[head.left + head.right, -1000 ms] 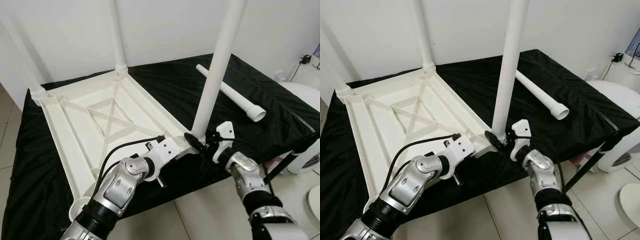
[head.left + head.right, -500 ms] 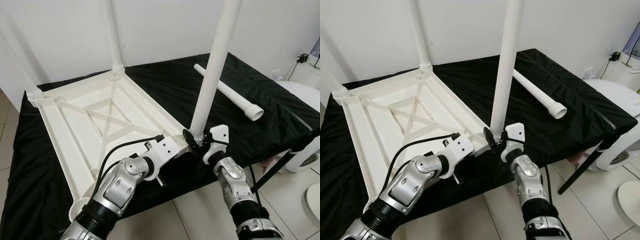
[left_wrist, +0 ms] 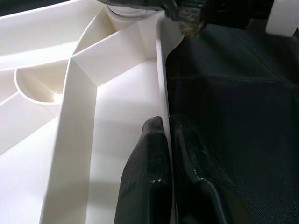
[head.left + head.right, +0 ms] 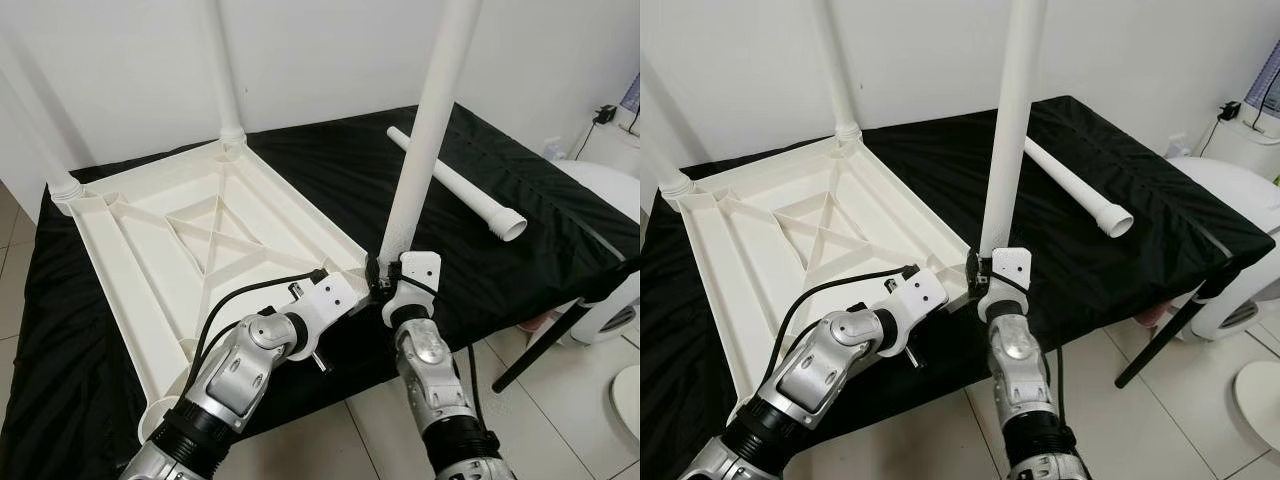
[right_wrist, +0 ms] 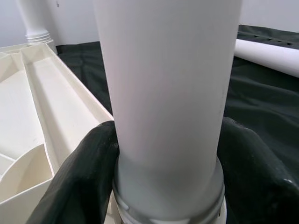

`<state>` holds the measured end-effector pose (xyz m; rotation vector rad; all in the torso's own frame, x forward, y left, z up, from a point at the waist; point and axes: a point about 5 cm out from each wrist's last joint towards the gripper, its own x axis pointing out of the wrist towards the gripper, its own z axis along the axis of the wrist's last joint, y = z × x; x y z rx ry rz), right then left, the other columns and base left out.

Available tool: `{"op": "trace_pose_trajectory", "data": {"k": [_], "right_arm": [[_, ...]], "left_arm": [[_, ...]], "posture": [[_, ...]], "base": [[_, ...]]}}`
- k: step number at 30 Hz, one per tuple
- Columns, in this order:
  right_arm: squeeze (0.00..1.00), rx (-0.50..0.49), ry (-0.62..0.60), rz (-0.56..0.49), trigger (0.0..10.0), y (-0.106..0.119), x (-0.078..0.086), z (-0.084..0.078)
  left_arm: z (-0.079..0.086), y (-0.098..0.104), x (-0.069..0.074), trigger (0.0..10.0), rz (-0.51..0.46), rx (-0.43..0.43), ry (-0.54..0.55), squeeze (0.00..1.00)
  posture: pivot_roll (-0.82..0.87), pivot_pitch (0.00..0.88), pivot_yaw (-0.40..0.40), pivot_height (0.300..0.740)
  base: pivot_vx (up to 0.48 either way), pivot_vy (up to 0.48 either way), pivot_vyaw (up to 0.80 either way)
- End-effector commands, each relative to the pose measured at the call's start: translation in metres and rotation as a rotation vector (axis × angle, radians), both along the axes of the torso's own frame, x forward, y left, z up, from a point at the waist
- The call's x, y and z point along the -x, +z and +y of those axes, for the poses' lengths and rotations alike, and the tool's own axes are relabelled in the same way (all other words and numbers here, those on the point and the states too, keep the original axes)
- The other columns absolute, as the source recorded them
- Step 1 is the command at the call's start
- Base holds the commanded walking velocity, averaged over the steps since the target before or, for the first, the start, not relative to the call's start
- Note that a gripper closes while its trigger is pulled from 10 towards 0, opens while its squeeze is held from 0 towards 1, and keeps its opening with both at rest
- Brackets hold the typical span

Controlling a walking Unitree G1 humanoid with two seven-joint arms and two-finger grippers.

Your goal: Building children table

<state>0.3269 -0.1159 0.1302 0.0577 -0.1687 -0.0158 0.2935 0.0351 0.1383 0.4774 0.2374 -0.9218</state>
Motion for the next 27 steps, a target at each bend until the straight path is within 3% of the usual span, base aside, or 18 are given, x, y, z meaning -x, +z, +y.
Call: {"op": "trace_pose_trajectory", "data": {"k": [1,5,6,8,9,11,12,20,27], "right_arm": [[0.00,-0.010,-0.054,-0.012,10.0,0.005,0.000,-0.007],[0.00,-0.009,-0.067,-0.008,10.0,0.005,0.000,-0.010],[0.06,-0.011,-0.073,-0.002,10.0,0.004,0.001,-0.010],[0.06,-0.012,-0.075,0.003,10.0,0.004,0.002,-0.010],[0.82,-0.019,-0.074,0.003,10.0,0.004,0.003,-0.010],[0.82,-0.019,-0.074,0.003,10.0,0.004,0.003,-0.010],[1.00,-0.011,-0.083,0.002,10.0,0.004,0.004,-0.010],[1.00,0.013,-0.072,0.006,10.0,0.004,0.004,-0.018],[1.00,0.029,0.031,0.025,10.0,0.000,0.004,-0.021]], "left_arm": [[-0.006,0.003,0.004,10.0,-0.018,0.006,-0.032,0.00],[-0.005,0.003,0.004,10.0,-0.017,0.005,-0.030,0.00],[-0.005,0.002,0.004,10.0,-0.017,0.005,-0.029,0.00],[-0.005,0.002,0.004,10.0,-0.017,0.004,-0.028,0.00],[-0.005,0.002,0.005,10.0,-0.017,0.004,-0.028,0.00],[-0.005,0.002,0.005,10.0,-0.017,0.004,-0.028,0.00],[-0.005,0.001,0.005,10.0,-0.017,0.004,-0.028,0.00],[-0.006,0.002,0.005,10.0,-0.017,0.007,-0.031,0.00],[-0.007,0.002,0.006,10.0,-0.018,0.006,-0.033,0.00]], "posture": [[-0.12,0.063,0.041,0.740],[-0.12,0.063,0.041,0.740],[-0.11,0.061,0.037,0.740],[-0.11,0.061,0.037,0.740],[-0.11,0.055,0.033,0.740],[-0.11,0.055,0.033,0.740],[-0.11,0.054,0.032,0.740],[-0.11,0.046,0.028,0.740],[-0.11,0.043,0.028,0.740]], "base": [[0.000,0.000,0.00],[0.000,0.000,0.00],[0.000,0.000,0.00],[0.000,0.000,0.00],[0.000,0.000,0.00],[0.000,0.000,0.00],[0.000,0.000,0.00],[0.000,0.000,0.00],[0.000,0.000,0.00]]}}
